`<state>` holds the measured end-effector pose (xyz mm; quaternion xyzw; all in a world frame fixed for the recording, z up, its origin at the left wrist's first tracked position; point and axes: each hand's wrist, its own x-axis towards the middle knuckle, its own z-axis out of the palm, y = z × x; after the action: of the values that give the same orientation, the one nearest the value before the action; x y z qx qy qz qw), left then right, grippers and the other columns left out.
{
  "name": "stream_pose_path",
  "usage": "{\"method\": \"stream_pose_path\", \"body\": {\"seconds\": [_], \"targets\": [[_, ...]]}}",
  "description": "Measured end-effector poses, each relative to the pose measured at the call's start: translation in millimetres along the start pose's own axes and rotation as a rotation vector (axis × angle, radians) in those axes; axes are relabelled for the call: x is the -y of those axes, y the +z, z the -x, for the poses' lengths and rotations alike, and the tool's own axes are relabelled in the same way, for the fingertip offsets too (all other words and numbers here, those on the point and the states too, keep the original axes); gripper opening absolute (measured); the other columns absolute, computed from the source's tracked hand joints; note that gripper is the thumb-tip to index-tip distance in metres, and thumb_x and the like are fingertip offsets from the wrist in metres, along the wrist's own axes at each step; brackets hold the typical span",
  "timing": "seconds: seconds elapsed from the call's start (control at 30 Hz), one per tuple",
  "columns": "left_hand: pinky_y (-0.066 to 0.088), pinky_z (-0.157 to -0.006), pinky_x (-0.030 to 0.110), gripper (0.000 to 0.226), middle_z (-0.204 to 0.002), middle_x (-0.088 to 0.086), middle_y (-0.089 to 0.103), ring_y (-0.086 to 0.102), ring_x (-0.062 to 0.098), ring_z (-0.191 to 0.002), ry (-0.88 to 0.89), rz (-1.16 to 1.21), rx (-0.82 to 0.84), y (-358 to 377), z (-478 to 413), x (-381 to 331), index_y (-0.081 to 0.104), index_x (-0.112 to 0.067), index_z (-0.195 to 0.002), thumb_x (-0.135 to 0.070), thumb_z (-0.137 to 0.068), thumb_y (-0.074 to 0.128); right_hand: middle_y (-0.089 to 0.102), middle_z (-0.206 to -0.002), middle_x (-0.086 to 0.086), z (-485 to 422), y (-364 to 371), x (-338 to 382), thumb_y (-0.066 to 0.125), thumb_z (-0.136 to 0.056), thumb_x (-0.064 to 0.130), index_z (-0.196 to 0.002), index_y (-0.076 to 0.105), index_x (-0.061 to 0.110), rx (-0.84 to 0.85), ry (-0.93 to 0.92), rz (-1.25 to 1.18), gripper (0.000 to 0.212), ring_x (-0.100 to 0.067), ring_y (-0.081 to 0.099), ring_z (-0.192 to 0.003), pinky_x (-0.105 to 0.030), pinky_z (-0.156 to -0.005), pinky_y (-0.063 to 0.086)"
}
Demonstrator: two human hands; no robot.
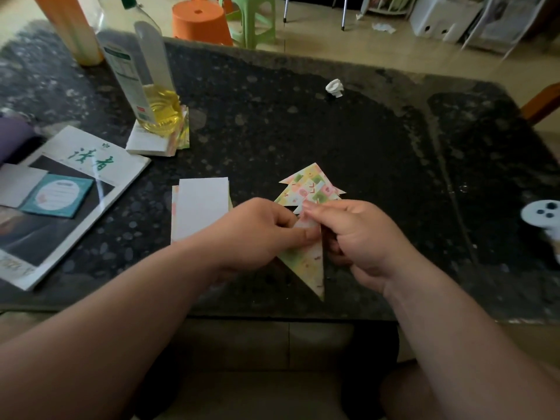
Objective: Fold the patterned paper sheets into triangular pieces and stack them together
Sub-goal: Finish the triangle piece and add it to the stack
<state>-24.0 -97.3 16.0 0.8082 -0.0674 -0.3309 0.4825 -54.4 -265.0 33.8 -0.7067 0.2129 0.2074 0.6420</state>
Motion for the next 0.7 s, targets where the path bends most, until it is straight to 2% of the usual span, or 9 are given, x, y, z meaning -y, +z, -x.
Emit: {"method": "stream_pose_path", "body": {"seconds": [0.1, 0.2, 0.3, 0.37, 0.43, 0.53, 0.6, 0.7], "targets": [[0.058, -0.076, 0.032, 0.028, -0.088, 0.001, 0.079, 0.075, 0.016, -0.083, -0.038, 0.252, -0.027, 1.8, -2.4, 0.9, 0.079, -0.017, -0.081, -0.039, -0.095, 0.068, 0.072, -0.062, 0.005, 0.6, 0.3, -0.8, 0.061, -0.102, 0.023, -0.093, 0.077, 0.008, 0.004, -0.026, 0.001, 0.024, -0.002, 0.066, -0.051, -0.015, -0.047, 0.047], [0.059, -0.084, 0.038, 0.031, -0.094, 0.004, 0.079, 0.076, 0.022, -0.092, -0.042, 0.324, -0.040, -1.4, -3.7, 4.4, 0.079, -0.019, -0.078, -0.036, -0.098, 0.064, 0.067, -0.055, 0.008, -0.1, -5.1, -2.2, 0.061, -0.102, 0.017, -0.088, 0.074, 0.004, -0.009, -0.051, 0.042, 0.023, 0.002, 0.059, -0.043, -0.010, -0.040, 0.040], [0.059, -0.090, 0.042, 0.030, -0.094, 0.006, 0.079, 0.076, 0.026, -0.094, -0.024, 0.343, -0.041, -1.9, -2.7, 3.4, 0.079, -0.016, -0.082, -0.035, -0.099, 0.063, 0.064, -0.052, 0.010, 0.2, -5.9, -4.3, 0.063, -0.100, 0.015, -0.082, 0.072, 0.006, 0.012, -0.102, 0.111, 0.022, 0.001, 0.057, -0.044, -0.012, -0.043, 0.040], [0.059, -0.085, 0.039, 0.028, -0.092, 0.005, 0.079, 0.076, 0.023, -0.091, -0.009, 0.347, -0.050, -0.5, -1.7, 1.3, 0.079, -0.016, -0.081, -0.035, -0.098, 0.065, 0.068, -0.058, 0.008, -0.3, -5.1, -4.3, 0.063, -0.100, 0.013, -0.085, 0.073, 0.004, 0.017, -0.128, 0.133, 0.020, 0.000, 0.063, -0.051, -0.014, -0.049, 0.046], [0.059, -0.083, 0.037, 0.026, -0.090, 0.003, 0.079, 0.076, 0.021, -0.089, 0.009, 0.347, -0.059, 0.1, -1.2, 1.2, 0.078, -0.021, -0.076, -0.036, -0.095, 0.069, 0.077, -0.074, 0.003, -0.4, -5.2, -4.2, 0.063, -0.100, 0.014, -0.090, 0.074, 0.003, 0.038, -0.155, 0.208, 0.019, -0.007, 0.074, -0.071, -0.021, -0.062, 0.056], [0.060, -0.088, 0.045, 0.027, -0.085, 0.006, 0.078, 0.076, 0.024, -0.088, 0.032, 0.343, -0.118, 1.6, -1.6, 3.8, 0.076, -0.017, -0.073, -0.033, -0.094, 0.071, 0.079, -0.089, -0.003, -1.2, -4.5, -5.9, 0.064, -0.100, 0.022, -0.093, 0.075, 0.007, 0.062, -0.190, 0.343, 0.020, -0.016, 0.076, -0.086, -0.035, -0.074, 0.062], [0.059, -0.083, 0.044, 0.031, -0.079, 0.007, 0.076, 0.075, 0.026, -0.083, 0.032, 0.373, -0.177, 2.6, -2.1, 3.5, 0.074, -0.016, -0.068, -0.029, -0.095, 0.070, 0.078, -0.088, -0.003, -1.8, -3.6, -6.2, 0.064, -0.100, 0.025, -0.096, 0.074, 0.005, 0.063, -0.199, 0.360, 0.023, -0.016, 0.075, -0.081, -0.033, -0.072, 0.062], [0.060, -0.080, 0.047, 0.035, -0.071, 0.005, 0.071, 0.070, 0.023, -0.072, 0.018, 0.476, -0.296, -2.0, -7.1, 5.2, 0.072, -0.018, -0.060, -0.027, -0.094, 0.072, 0.069, -0.068, 0.003, -0.4, -3.3, -6.4, 0.065, -0.100, 0.025, -0.091, 0.073, 0.006, 0.103, -0.226, 0.398, 0.023, -0.007, 0.059, -0.057, -0.021, -0.054, 0.048]]}}
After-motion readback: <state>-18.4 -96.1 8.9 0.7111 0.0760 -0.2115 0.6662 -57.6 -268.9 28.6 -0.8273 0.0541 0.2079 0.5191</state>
